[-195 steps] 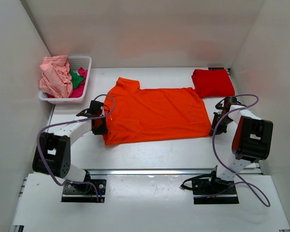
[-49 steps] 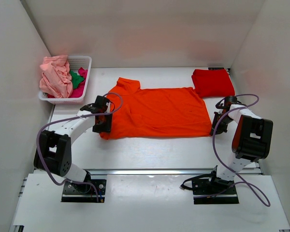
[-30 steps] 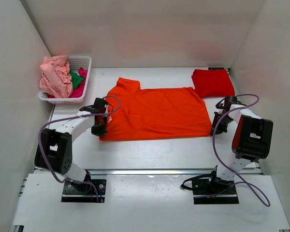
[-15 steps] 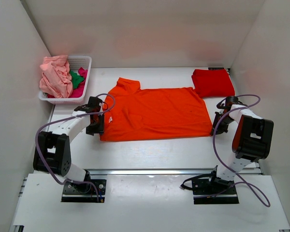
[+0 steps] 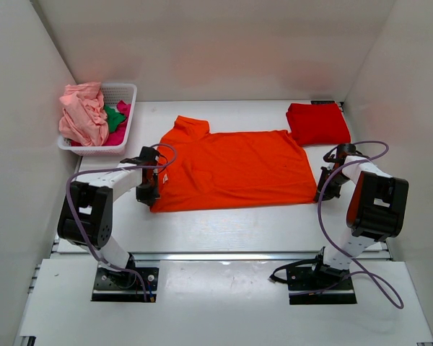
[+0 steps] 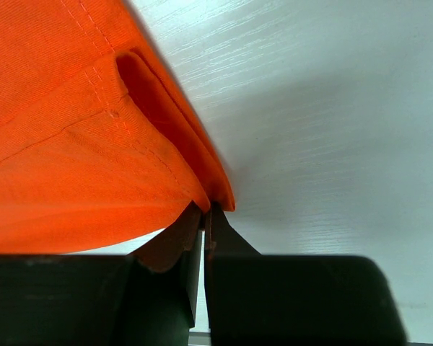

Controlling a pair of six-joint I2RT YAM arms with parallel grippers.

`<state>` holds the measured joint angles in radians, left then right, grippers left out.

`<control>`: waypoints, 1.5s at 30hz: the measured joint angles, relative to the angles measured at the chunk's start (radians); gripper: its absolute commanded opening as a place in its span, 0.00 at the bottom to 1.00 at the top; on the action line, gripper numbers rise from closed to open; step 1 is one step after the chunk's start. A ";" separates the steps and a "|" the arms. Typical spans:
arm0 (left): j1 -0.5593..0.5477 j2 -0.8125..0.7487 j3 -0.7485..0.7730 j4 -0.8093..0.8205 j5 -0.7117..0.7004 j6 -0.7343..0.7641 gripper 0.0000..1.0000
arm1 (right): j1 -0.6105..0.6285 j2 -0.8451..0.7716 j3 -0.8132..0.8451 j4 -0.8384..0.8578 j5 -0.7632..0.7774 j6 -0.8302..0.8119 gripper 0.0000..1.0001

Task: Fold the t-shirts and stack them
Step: Fold the flattened tshirt in 1/3 of the way

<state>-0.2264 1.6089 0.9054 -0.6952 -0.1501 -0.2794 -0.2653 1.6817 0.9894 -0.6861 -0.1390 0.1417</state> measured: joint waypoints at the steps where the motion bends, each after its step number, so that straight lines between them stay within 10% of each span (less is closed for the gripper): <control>1: -0.001 0.000 0.000 -0.001 -0.003 0.000 0.00 | 0.000 0.000 0.000 0.000 0.000 0.000 0.00; 14: 0.030 0.003 0.001 0.004 -0.071 0.017 0.00 | -0.013 0.000 0.000 0.000 -0.002 0.004 0.00; 18: 0.036 0.003 0.001 0.007 -0.075 0.033 0.36 | -0.016 0.000 0.000 -0.001 -0.008 0.004 0.02; 21: 0.056 -0.007 0.001 0.008 -0.048 0.039 0.54 | -0.013 0.000 0.002 -0.002 -0.008 0.001 0.22; 26: 0.075 -0.098 0.058 -0.032 0.015 0.025 0.65 | 0.022 -0.007 0.035 -0.019 0.027 -0.017 0.50; 33: 0.050 -0.124 0.279 -0.033 0.054 0.011 0.58 | 0.087 -0.093 0.139 -0.024 0.057 -0.017 0.45; 45: -0.134 0.037 0.036 0.069 0.103 -0.131 0.43 | 0.256 -0.011 0.035 0.050 0.040 0.048 0.41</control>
<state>-0.3603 1.6463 0.9413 -0.6258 -0.0475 -0.4107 -0.0090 1.6703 1.0248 -0.6365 -0.0994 0.1898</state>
